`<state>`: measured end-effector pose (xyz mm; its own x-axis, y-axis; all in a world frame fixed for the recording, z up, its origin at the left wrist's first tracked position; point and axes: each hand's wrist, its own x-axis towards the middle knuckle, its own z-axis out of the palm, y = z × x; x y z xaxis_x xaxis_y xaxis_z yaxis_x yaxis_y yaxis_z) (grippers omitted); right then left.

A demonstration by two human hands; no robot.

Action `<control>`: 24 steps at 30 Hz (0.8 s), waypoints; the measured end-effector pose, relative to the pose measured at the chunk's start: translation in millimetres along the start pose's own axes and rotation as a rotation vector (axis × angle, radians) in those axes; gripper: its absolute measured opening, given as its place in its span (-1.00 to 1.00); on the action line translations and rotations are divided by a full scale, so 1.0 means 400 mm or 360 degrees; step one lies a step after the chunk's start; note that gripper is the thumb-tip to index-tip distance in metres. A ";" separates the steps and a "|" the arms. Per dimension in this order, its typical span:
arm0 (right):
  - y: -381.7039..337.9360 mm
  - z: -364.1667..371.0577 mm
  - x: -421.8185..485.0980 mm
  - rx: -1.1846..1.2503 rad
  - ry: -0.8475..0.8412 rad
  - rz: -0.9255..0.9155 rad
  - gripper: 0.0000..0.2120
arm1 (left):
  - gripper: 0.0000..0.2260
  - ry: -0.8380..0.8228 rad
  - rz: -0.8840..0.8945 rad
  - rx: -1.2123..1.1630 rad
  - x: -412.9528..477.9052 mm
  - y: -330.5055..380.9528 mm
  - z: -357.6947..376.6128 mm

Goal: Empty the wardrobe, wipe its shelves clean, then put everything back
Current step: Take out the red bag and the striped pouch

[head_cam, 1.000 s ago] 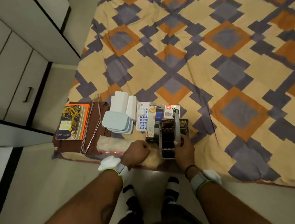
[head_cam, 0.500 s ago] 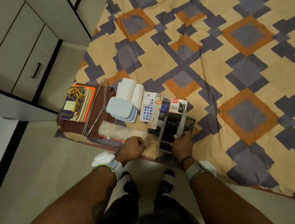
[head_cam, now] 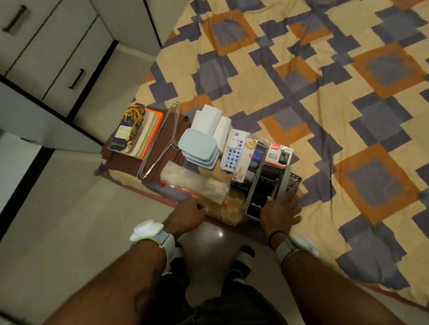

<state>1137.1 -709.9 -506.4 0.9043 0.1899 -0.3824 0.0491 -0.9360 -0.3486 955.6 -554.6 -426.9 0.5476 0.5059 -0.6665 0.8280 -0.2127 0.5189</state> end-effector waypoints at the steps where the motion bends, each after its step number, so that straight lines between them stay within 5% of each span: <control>1: -0.034 -0.004 -0.014 -0.0129 0.0080 -0.0088 -0.38 | -0.89 0.0020 -0.0006 -0.0013 -0.007 -0.014 -0.016; 3: -0.096 0.011 -0.063 -0.0415 0.0083 -0.0480 -0.45 | -0.87 0.0089 -0.0020 -0.0111 -0.040 -0.071 -0.063; 6: -0.226 0.056 -0.138 -0.0526 -0.0438 -0.0875 -0.60 | -0.85 0.0173 -0.0059 -0.0171 -0.083 -0.164 -0.139; 9: -0.356 0.114 -0.245 -0.0613 -0.0685 -0.1099 -0.65 | -0.82 0.0258 -0.0150 -0.0290 -0.132 -0.286 -0.221; 15: -0.653 0.391 -0.598 -0.0803 -0.0974 -0.1799 -0.45 | -0.80 0.0557 -0.0423 -0.0525 -0.353 -0.767 -0.416; 18: -0.766 0.510 -0.722 -0.1195 -0.1125 -0.1891 -0.63 | -0.77 0.0631 -0.0558 -0.0601 -0.463 -0.950 -0.433; 24: -1.003 0.647 -1.093 -0.1163 -0.1366 -0.2307 -0.70 | -0.73 0.0932 -0.0943 -0.0995 -0.690 -1.252 -0.437</control>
<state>612.3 -340.5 -420.8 -0.4419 0.7327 -0.5175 0.8671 0.2010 -0.4558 368.6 -441.5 -409.0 -0.2086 0.7500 -0.6276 0.6435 0.5886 0.4894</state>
